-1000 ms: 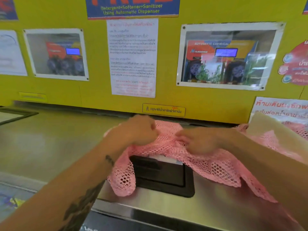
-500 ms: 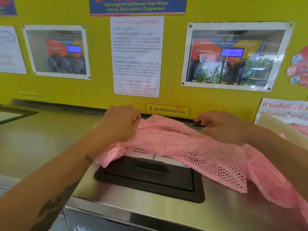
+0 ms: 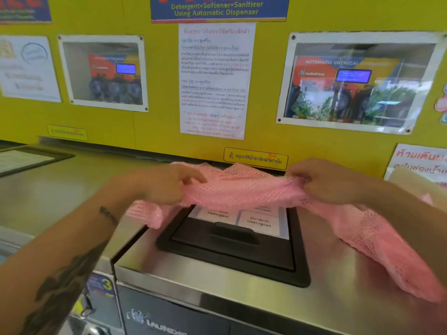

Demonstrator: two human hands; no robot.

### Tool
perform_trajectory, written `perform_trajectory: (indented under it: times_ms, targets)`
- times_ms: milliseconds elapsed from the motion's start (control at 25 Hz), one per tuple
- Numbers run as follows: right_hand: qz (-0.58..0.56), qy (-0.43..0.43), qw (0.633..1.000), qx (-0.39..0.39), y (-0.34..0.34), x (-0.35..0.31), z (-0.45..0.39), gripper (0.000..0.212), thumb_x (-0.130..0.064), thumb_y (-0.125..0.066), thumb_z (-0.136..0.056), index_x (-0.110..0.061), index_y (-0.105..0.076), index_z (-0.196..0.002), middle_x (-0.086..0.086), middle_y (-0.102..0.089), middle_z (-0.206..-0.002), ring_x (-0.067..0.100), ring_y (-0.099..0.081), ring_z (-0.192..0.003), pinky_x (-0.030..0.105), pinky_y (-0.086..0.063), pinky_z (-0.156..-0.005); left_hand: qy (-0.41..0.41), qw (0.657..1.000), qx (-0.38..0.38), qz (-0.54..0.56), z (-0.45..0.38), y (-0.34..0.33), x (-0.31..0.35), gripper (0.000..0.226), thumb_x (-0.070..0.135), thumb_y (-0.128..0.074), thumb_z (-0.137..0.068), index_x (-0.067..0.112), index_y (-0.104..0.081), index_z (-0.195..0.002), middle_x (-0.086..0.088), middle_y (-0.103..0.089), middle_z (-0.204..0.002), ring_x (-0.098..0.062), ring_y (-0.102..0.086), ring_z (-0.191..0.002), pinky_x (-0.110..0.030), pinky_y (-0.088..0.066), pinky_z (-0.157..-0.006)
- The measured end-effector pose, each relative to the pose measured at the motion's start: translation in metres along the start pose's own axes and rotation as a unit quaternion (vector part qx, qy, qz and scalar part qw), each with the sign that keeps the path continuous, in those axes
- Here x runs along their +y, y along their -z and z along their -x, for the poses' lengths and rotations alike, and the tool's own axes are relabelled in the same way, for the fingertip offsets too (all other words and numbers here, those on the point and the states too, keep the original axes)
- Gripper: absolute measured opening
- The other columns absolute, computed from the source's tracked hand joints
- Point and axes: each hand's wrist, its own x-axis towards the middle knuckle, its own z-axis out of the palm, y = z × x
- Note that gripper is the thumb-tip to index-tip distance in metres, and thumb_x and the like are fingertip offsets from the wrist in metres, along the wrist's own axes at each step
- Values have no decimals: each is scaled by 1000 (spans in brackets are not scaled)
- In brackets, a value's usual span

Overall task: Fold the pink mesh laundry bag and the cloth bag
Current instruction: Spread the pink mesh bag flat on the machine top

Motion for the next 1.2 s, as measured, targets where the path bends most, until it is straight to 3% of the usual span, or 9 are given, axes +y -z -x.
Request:
perform_trajectory:
  times_ms: [80, 160, 240, 400, 640, 760, 880, 1000, 1200]
  targets:
    - [-152, 11, 987, -52, 30, 4, 16, 34, 11, -53, -80, -17, -72, -84, 3, -69, -78, 14, -58, -72, 39, -40, -70, -23, 992, 6, 127, 15, 28, -7, 51, 4, -57, -85, 42, -65, -117, 5, -69, -120, -15, -66, -105, -35, -52, -93]
    - [-298, -25, 945, -131, 45, 11, 25, 28, 0, -62, -83, -9, -72, -107, 12, -75, -101, 21, -68, -88, 38, -47, -82, -30, 961, -80, 262, 30, 49, -10, 41, 21, -71, -78, 31, -70, -118, -1, -73, -115, -20, -68, -102, -34, -53, -89]
    - [-308, -64, 943, -108, 41, 15, 21, 28, -7, -64, -88, -12, -69, -114, 10, -74, -112, 20, -69, -102, 37, -50, -94, -9, 945, -129, 301, 31, 52, -10, 52, 39, -75, -71, 24, -69, -120, -10, -75, -109, -24, -70, -96, -36, -51, -85]
    - [-20, -47, 997, -51, 7, 2, -2, 30, -21, -57, -96, -30, -61, -124, -3, -62, -127, 11, -58, -109, 32, -46, -95, 4, 989, 34, 141, -7, 18, -14, 21, 32, -59, -93, 31, -67, -113, 3, -72, -116, -15, -67, -105, -35, -49, -93]
    - [15, -71, 987, -141, -39, -18, -37, 51, -33, -33, -104, -24, -27, -153, 0, -25, -162, 21, -34, -143, 36, -28, -114, 47, 993, 20, -110, -59, -53, -34, 71, 68, -36, -89, 38, -19, -151, -4, -13, -164, -30, -13, -149, -58, -10, -119]
    - [30, -232, 948, -214, -17, -8, -38, 51, -39, -29, -103, -21, -30, -151, 5, -39, -154, 31, -51, -123, 45, -43, -94, 152, 982, -23, -110, -62, -53, -52, 88, 84, -24, -78, 36, -20, -152, -7, -14, -164, -37, -12, -148, -61, -6, -116]
    - [142, -233, 948, -165, -7, 9, -43, 38, -34, -34, -97, -9, -57, -114, 15, -64, -112, 26, -62, -87, 39, -49, -78, 129, 989, 28, -68, -61, -35, -47, 72, 65, -45, -87, 22, -41, -145, -12, -48, -147, -30, -44, -132, -44, -34, -111]
    - [122, -175, 977, 13, -22, 15, -62, 27, -18, -42, -92, -6, -62, -107, 13, -63, -106, 27, -62, -93, 37, -50, -74, 92, 987, 82, -104, -70, -37, -33, 69, 63, -45, -86, 31, -35, -147, -6, -31, -158, -31, -33, -141, -48, -29, -114]
    - [33, -180, 983, 16, -62, 4, -81, 19, -28, -55, -84, -15, -61, -96, 1, -63, -94, 24, -63, -91, 39, -54, -78, 66, 995, 2, -76, -91, -70, -42, 88, 89, -15, -73, 46, -19, -150, -1, -12, -164, -27, -10, -150, -67, -8, -114]
